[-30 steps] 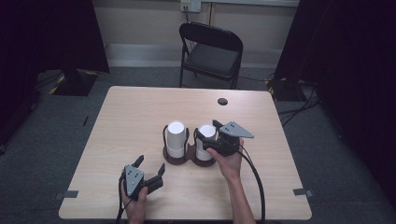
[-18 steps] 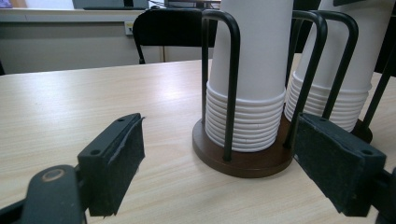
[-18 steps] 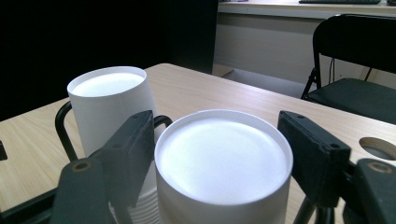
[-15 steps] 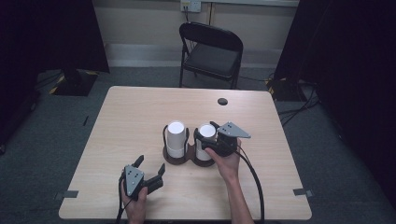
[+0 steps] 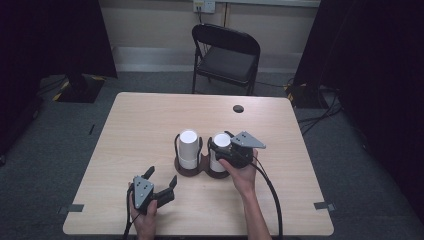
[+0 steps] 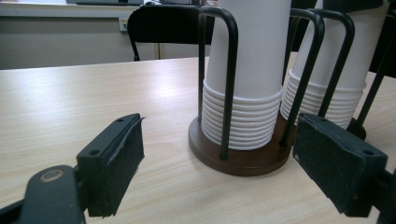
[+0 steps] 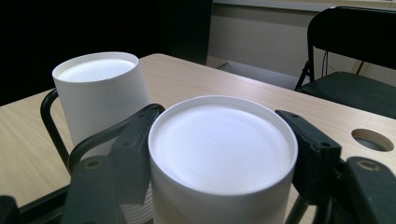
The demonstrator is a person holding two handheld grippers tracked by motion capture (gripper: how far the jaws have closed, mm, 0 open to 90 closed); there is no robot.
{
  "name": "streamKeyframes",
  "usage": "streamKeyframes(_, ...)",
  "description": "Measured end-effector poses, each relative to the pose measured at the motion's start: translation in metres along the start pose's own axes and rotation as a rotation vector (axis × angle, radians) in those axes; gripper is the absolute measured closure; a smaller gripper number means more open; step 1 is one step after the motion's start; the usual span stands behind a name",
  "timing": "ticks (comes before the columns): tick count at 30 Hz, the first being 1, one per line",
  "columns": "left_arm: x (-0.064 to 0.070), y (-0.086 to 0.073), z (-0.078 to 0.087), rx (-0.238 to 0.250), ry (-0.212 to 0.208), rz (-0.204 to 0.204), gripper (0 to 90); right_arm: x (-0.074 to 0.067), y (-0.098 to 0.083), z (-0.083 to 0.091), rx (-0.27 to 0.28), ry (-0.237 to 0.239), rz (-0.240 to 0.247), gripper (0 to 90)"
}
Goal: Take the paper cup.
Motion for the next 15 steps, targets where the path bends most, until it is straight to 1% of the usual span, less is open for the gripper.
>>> streamKeyframes(3, 0.001, 0.0001, -0.0003, 0.003, -0.008, -0.002, 16.2, 0.0003, 0.002, 0.0006, 0.005, 0.0, 0.007, 33.3)
streamKeyframes(6, 0.0039, -0.0008, -0.0012, -0.016, -0.027, -0.032, 18.1, 0.0014, 0.0039, 0.0014, 0.01, -0.007, 0.005, 33.3)
streamKeyframes(7, 0.005, -0.0013, -0.002, -0.027, -0.026, -0.053, 18.6, 0.0017, 0.0044, 0.0019, 0.009, -0.007, 0.006, 33.3)
streamKeyframes(9, 0.0063, -0.002, -0.0028, -0.039, -0.029, -0.066, 18.6, 0.0016, 0.0046, 0.0026, 0.004, -0.006, 0.007, 33.4)
streamKeyframes(10, 0.0063, -0.0021, -0.0029, -0.041, -0.031, -0.067, 18.6, 0.0014, 0.0048, 0.0027, 0.005, -0.008, 0.005, 33.4)
streamKeyframes(15, -0.0001, 0.0002, 0.0006, 0.002, -0.004, -0.005, 16.2, 0.0014, 0.0065, 0.0026, 0.008, -0.018, 0.003, 33.5)
Point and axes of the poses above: each handheld gripper's, and its own axes: z roughly backward along the jaws, y roughly out of its top, x roughly to its right, the point moved 7 cm from there along -z, roughly forward along the jaws, and after that the axes turned 14 degrees about x, right-handed, at the moved point
